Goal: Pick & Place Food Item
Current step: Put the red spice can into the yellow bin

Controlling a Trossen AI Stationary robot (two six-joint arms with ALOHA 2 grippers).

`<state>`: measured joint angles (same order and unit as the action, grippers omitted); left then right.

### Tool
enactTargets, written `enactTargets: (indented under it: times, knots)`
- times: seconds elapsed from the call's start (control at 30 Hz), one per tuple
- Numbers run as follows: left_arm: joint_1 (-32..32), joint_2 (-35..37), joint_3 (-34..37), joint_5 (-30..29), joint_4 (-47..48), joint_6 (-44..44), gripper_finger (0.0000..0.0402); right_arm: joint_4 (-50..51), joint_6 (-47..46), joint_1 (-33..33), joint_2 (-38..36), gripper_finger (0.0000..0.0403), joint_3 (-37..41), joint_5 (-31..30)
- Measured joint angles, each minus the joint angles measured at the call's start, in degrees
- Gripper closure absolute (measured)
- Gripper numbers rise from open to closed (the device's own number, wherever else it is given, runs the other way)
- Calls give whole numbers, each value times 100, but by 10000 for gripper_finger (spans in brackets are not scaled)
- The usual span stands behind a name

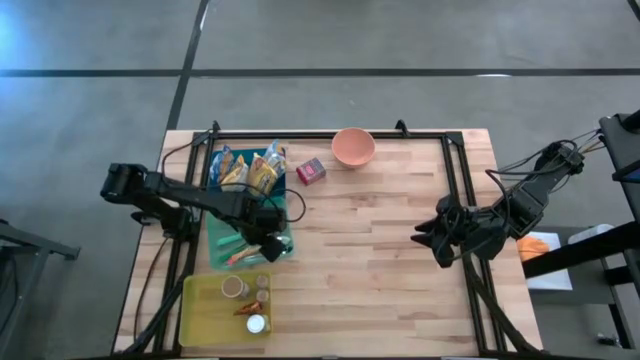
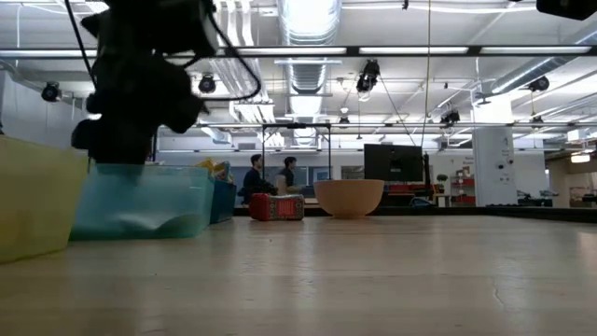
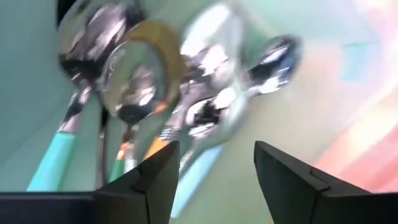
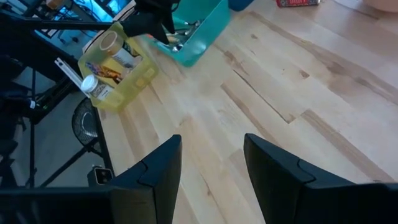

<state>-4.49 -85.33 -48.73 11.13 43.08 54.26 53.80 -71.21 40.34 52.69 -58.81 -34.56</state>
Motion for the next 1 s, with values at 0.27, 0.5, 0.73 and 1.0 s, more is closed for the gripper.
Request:
enactTargets:
  times: [0.27,0.5,0.73,1.0]
  knots:
    - [0,6,-1008,-664,530,-157,187,-17,-60,2,0,233,0,15]
    - [4,10,-1978,-1451,851,-273,187,-47,10,2,3,233,0,178]
    - [255,10,-2512,-1695,848,-459,187,-80,294,2,2,233,2,339]
    - [1040,-40,-2559,-1353,332,-1063,187,-85,394,2,3,233,2,361]
